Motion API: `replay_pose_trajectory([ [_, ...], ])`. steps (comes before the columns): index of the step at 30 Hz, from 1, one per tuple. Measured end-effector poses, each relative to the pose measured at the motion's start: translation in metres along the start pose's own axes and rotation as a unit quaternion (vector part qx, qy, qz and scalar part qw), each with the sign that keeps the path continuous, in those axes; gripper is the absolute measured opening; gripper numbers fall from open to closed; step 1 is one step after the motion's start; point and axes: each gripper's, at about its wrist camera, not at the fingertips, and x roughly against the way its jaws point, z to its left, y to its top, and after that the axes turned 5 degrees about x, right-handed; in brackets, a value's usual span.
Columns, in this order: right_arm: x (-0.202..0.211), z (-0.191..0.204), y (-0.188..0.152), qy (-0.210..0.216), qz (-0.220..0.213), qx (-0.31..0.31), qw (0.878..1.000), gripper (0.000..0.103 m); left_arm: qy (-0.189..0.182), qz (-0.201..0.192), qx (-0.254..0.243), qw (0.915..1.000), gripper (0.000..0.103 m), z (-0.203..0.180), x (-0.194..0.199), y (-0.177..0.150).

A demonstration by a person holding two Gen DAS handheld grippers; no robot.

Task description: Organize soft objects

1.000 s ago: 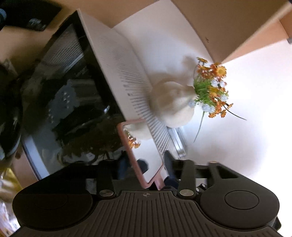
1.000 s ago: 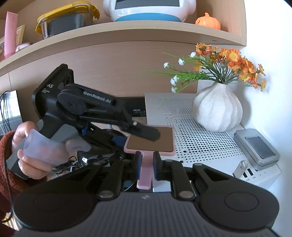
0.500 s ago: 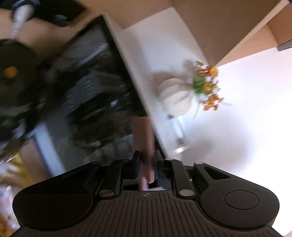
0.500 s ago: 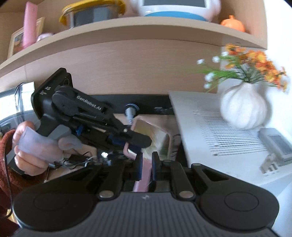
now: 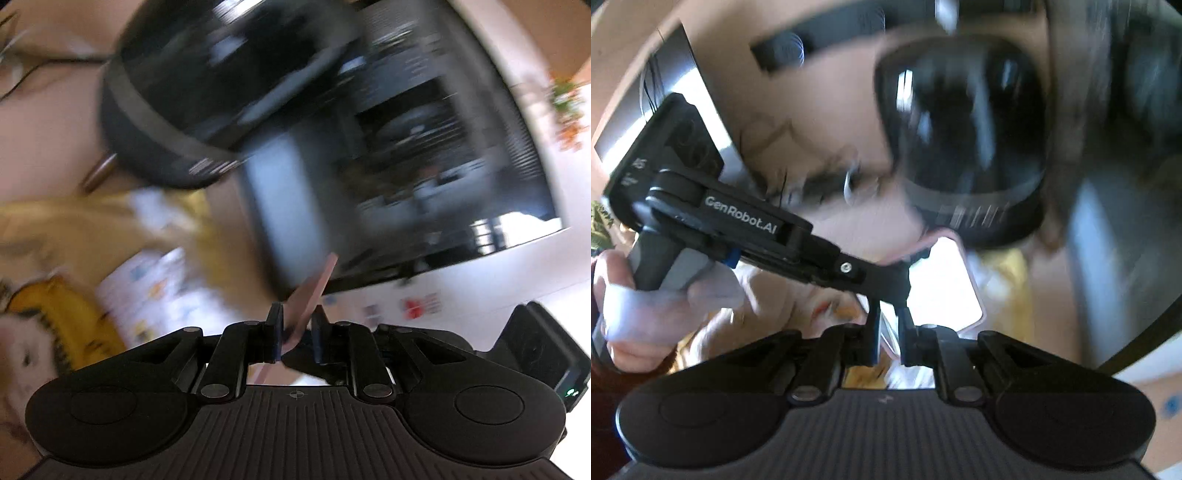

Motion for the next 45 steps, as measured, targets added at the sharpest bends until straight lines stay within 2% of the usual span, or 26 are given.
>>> replay_pose_trajectory([
  [4, -0.048, 0.0, -0.024, 0.008, 0.045, -0.015, 0.999, 0.012, 0.039, 0.018, 0.033, 0.9985, 0.017, 0.041, -0.025, -0.013],
  [7, -0.075, -0.002, -0.041, 0.012, 0.076, -0.042, 0.996, 0.012, 0.053, 0.033, 0.075, 0.9953, 0.017, 0.071, -0.03, -0.018],
  [10, -0.081, -0.003, -0.05, -0.006, 0.088, -0.044, 0.995, 0.016, 0.084, 0.017, 0.078, 0.9933, 0.018, 0.083, -0.02, -0.02],
  [11, -0.076, -0.004, -0.052, -0.013, 0.084, -0.046, 0.995, 0.02, 0.097, 0.009, 0.073, 0.9926, 0.021, 0.083, -0.017, -0.021],
  [12, -0.068, -0.004, -0.054, -0.019, 0.077, -0.048, 0.996, 0.036, 0.109, 0.002, 0.067, 0.9917, 0.025, 0.083, -0.013, -0.022],
  [13, -0.06, -0.005, -0.056, -0.029, 0.066, -0.046, 0.996, 0.051, 0.122, -0.005, 0.062, 0.9906, 0.036, 0.083, -0.01, -0.023],
  [14, -0.051, -0.005, -0.056, -0.046, 0.048, -0.039, 0.997, 0.055, 0.133, -0.01, 0.05, 0.9898, 0.047, 0.081, -0.007, -0.025],
  [15, -0.042, -0.006, -0.057, -0.062, 0.031, -0.032, 0.997, 0.057, 0.146, -0.013, 0.036, 0.9885, 0.051, 0.078, -0.006, -0.027],
  [17, -0.03, -0.008, -0.056, -0.097, 0.005, -0.023, 0.995, 0.065, 0.189, -0.022, -0.007, 0.9818, 0.056, 0.067, -0.005, -0.037],
  [18, -0.026, -0.011, -0.054, -0.112, -0.004, -0.024, 0.993, 0.074, 0.211, -0.026, -0.029, 0.9768, 0.057, 0.061, -0.006, -0.043],
  [19, -0.024, -0.014, -0.054, -0.126, -0.013, -0.028, 0.992, 0.078, 0.232, -0.031, -0.051, 0.9709, 0.057, 0.056, -0.007, -0.05],
  [22, -0.04, -0.02, -0.055, -0.158, -0.009, -0.035, 0.987, 0.078, 0.245, -0.025, -0.082, 0.9657, 0.06, 0.049, -0.01, -0.065],
  [25, -0.061, -0.023, -0.055, -0.187, 0.002, -0.035, 0.982, 0.078, 0.232, -0.009, -0.09, 0.9686, 0.07, 0.052, -0.013, -0.075],
  [29, -0.1, -0.025, -0.062, -0.231, 0.033, -0.027, 0.972, 0.078, 0.21, 0.022, -0.083, 0.974, 0.072, 0.068, -0.022, -0.086],
  [31, -0.111, -0.024, -0.067, -0.237, 0.039, -0.035, 0.97, 0.077, 0.203, 0.033, -0.079, 0.9755, 0.072, 0.075, -0.024, -0.093],
  [32, -0.113, -0.024, -0.07, -0.235, 0.037, -0.042, 0.97, 0.076, 0.2, 0.037, -0.075, 0.9761, 0.073, 0.079, -0.025, -0.096],
  [33, -0.115, -0.024, -0.073, -0.229, 0.032, -0.05, 0.972, 0.064, 0.198, 0.04, -0.07, 0.9768, 0.073, 0.083, -0.026, -0.099],
  [34, -0.115, -0.024, -0.076, -0.222, 0.029, -0.058, 0.973, 0.044, 0.197, 0.043, -0.066, 0.9773, 0.074, 0.087, -0.027, -0.102],
  [37, -0.11, -0.022, -0.077, -0.206, 0.023, -0.067, 0.976, 0.023, 0.189, 0.046, -0.041, 0.98, 0.075, 0.094, -0.023, -0.11],
  [40, -0.096, -0.014, -0.073, -0.18, 0.001, -0.058, 0.982, 0.021, 0.187, 0.031, -0.031, 0.9813, 0.075, 0.09, -0.013, -0.118],
  [43, -0.08, -0.003, -0.069, -0.134, -0.025, -0.041, 0.99, 0.021, 0.222, -0.014, -0.032, 0.9744, 0.082, 0.074, 0.004, -0.133],
  [45, -0.077, 0.003, -0.07, -0.099, -0.025, -0.018, 0.995, 0.023, 0.246, -0.045, -0.032, 0.9677, 0.091, 0.063, 0.015, -0.143],
])
